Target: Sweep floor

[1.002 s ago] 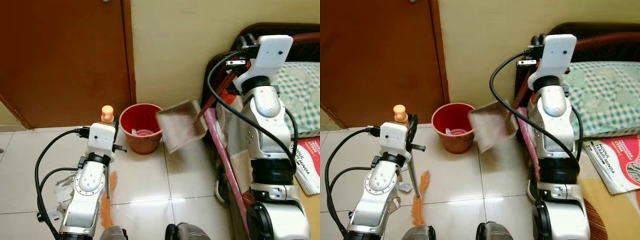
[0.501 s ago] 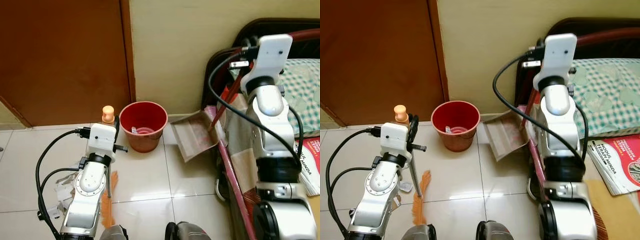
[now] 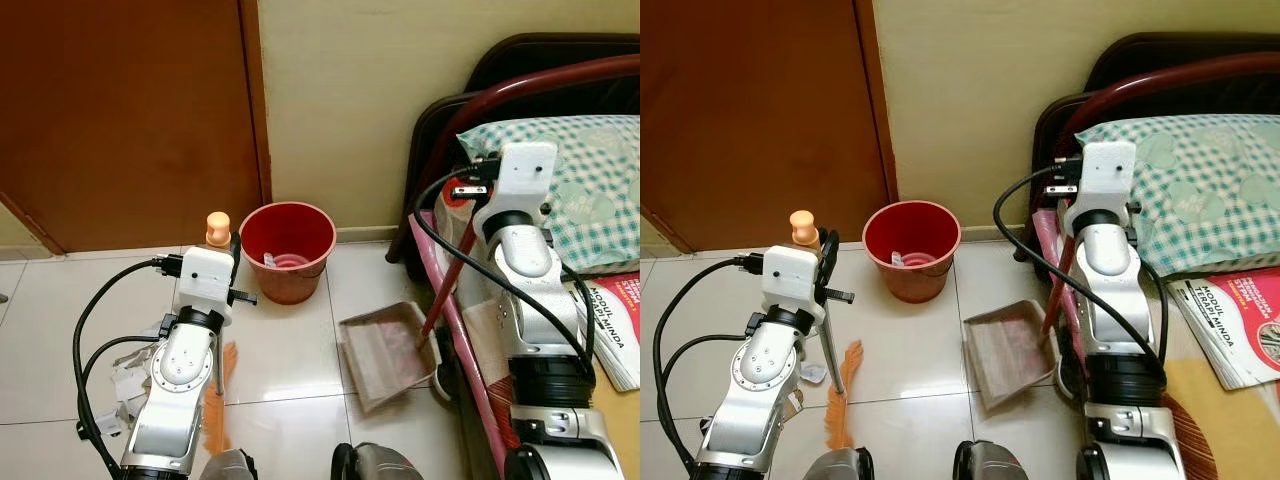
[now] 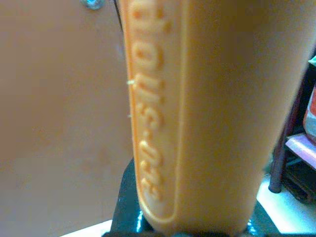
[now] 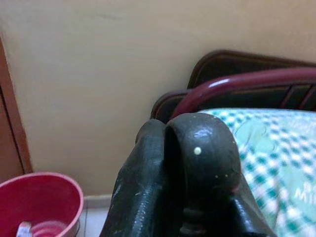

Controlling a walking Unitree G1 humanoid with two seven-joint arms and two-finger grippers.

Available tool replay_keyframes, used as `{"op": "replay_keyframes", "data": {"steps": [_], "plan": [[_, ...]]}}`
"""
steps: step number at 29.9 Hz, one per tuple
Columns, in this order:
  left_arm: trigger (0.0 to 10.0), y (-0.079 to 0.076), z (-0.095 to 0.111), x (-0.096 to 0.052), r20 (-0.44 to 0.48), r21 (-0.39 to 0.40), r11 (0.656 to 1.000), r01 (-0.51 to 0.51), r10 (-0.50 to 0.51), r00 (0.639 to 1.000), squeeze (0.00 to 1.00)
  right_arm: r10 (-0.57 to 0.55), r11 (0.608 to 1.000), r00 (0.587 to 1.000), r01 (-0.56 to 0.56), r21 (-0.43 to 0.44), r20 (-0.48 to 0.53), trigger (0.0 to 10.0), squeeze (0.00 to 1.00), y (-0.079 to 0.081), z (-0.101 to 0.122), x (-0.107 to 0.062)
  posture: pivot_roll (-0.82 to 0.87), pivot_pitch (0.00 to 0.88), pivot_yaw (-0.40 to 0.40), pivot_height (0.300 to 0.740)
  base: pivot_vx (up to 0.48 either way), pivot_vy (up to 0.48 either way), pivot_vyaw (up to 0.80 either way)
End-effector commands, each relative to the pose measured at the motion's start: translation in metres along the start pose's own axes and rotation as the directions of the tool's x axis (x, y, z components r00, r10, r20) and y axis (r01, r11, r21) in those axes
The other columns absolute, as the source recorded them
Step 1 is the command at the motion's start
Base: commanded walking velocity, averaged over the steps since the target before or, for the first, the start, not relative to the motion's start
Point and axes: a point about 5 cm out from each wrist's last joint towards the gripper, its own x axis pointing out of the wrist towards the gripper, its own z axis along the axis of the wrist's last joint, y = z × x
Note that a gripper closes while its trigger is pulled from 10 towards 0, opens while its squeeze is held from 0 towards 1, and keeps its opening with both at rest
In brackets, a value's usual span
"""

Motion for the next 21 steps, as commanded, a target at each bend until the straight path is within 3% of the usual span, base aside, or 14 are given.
{"op": "replay_keyframes", "data": {"steps": [1,7,17,19,21], "plan": [[10.0,-0.002,0.002,-0.001,0.009,-0.007,1.0,0.016,-0.016,1.0,0.0,-0.023,1.0,0.999,0.024,0.018,-0.024,10.0,0.0,-0.004,-0.005,-0.001,-0.04,0.129,-0.044,0.74,0.0,0.0,0.0],[10.0,-0.001,0.0,-0.002,-0.004,-0.003,1.0,0.017,-0.017,1.0,0.0,-0.114,0.982,0.972,0.142,0.126,-0.207,10.0,0.0,-0.013,-0.042,-0.012,-0.03,0.123,-0.037,0.74,0.0,0.0,0.0],[10.0,-0.001,-0.002,0.001,-0.014,0.0,1.0,0.026,-0.026,1.0,0.0,-0.131,0.979,0.931,0.175,0.101,-0.34,10.0,0.0,-0.02,-0.064,-0.033,-0.04,0.126,-0.031,0.74,0.0,0.0,0.0],[10.0,-0.002,-0.002,0.0,-0.017,-0.003,1.0,0.026,-0.026,1.0,0.0,-0.125,0.981,0.926,0.17,0.098,-0.357,10.0,0.0,-0.021,-0.069,-0.04,-0.04,0.125,-0.031,0.74,0.0,0.0,0.0],[10.0,-0.002,-0.006,-0.003,-0.029,-0.009,1.0,0.023,-0.023,0.999,0.0,-0.091,0.986,0.908,0.14,0.091,-0.408,10.0,0.0,-0.021,-0.082,-0.057,-0.04,0.112,-0.034,0.74,0.0,0.0,0.0]]}}
